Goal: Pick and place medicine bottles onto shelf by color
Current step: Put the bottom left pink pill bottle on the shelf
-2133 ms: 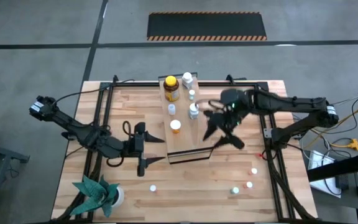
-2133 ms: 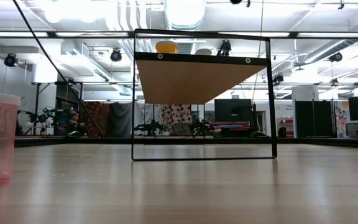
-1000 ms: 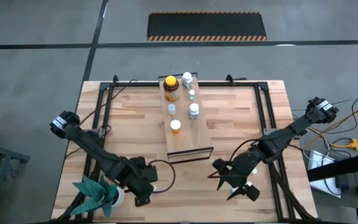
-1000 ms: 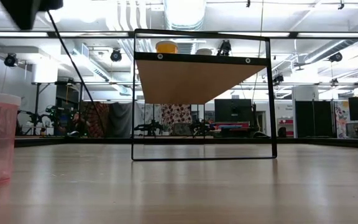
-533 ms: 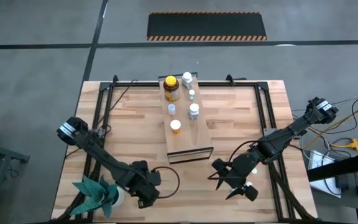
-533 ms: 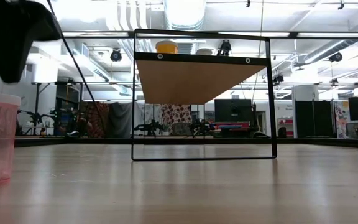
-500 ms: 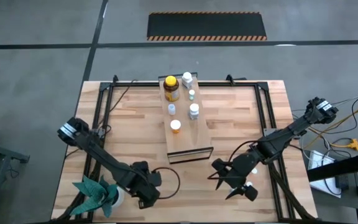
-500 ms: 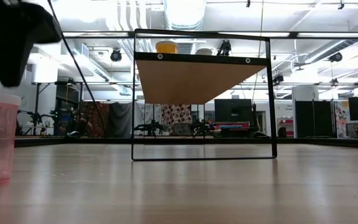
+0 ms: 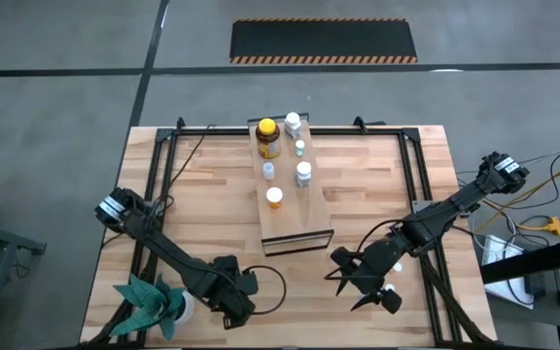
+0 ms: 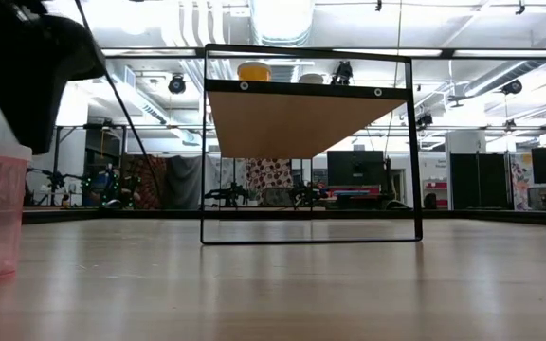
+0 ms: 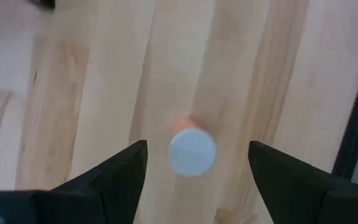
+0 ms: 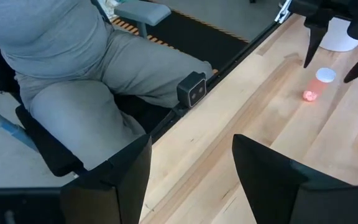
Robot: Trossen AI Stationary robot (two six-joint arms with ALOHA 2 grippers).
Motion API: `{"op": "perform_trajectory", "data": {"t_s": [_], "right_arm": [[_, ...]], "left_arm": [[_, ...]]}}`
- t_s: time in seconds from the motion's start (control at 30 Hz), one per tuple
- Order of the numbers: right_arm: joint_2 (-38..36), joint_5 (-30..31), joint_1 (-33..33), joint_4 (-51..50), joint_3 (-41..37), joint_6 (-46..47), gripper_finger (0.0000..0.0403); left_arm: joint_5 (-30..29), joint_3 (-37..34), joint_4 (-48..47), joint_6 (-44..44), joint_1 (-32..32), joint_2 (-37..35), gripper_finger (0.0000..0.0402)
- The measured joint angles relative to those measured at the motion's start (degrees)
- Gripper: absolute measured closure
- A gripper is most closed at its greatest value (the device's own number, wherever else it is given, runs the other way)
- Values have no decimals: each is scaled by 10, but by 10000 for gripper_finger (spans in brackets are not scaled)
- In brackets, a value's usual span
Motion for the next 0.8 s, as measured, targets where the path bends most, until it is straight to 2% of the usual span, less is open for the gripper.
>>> {"op": "perform_trajectory", "data": {"t_s": [0.4, 0.63, 0.8], "right_arm": [[0, 0, 0, 0, 0, -1, 188], [0, 0, 0, 0, 0, -1, 188], [0, 0, 0, 0, 0, -1, 188]], "left_arm": [[-12, -15, 3, 6, 0, 1, 139], [-6, -46, 62, 25, 0, 1, 140], [-6, -46, 59, 25, 0, 1, 164]]}}
